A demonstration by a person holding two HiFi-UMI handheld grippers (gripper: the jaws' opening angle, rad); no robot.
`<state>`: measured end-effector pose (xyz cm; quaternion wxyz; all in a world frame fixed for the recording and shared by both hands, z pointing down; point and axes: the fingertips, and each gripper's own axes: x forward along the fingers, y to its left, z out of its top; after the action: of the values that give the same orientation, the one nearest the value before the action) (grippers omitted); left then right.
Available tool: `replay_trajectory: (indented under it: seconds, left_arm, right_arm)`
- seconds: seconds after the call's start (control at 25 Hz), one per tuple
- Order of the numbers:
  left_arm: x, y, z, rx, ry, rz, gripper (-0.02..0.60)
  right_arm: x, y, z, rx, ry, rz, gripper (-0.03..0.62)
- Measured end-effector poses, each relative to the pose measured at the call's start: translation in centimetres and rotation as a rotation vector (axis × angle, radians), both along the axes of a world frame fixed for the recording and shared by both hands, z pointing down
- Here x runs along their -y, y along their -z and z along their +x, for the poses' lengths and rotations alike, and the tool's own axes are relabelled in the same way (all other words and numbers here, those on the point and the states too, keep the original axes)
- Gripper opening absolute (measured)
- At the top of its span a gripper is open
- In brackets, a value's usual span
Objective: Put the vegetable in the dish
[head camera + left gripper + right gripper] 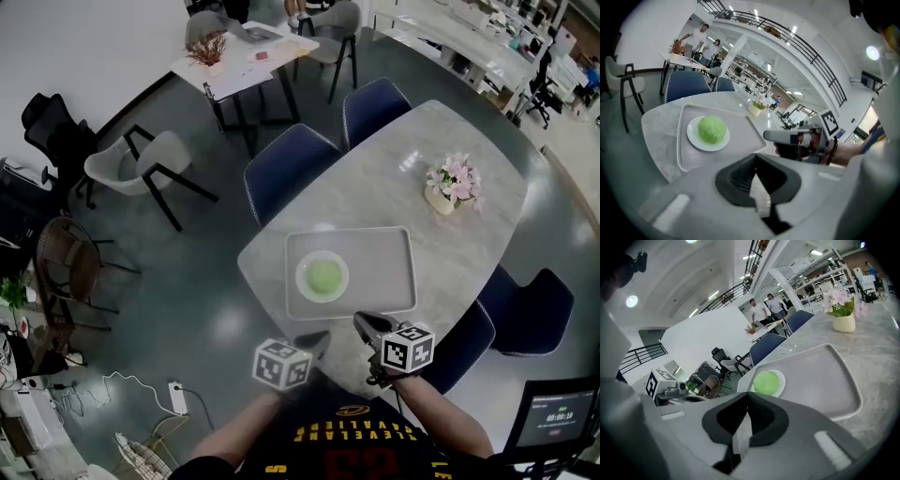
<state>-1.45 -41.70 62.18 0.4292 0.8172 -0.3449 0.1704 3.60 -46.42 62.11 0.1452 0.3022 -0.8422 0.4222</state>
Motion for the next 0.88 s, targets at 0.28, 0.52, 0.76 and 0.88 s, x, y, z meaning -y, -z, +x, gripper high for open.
replay_trajectory:
  seconds: [0.28,0.52,0.76,0.88]
  left_arm:
    - [-2.5,1.7,0.9,-0.052,0.061,0.006,0.002]
    - [-4.6,6.3,2.2,-0.071,0.097,0.096,0.002]
    - [-4.3,8.7,2.9,-0.015,0.106,0.231,0.002]
    - [-4.3,10.5,2.7,0.006,0.127,0.307,0.002]
  right_arm:
    - [-4.3,3.0,0.3,0.001,0.067,0.107,0.006]
    - [-6.5,8.0,1.9,0.008,0.073,0.228,0.006]
    - [-6.1,10.3,3.2,0.050,0.060,0.289,0.006]
    - [-6.0,11.9,3.7,0.070,0.063,0.321,0.006]
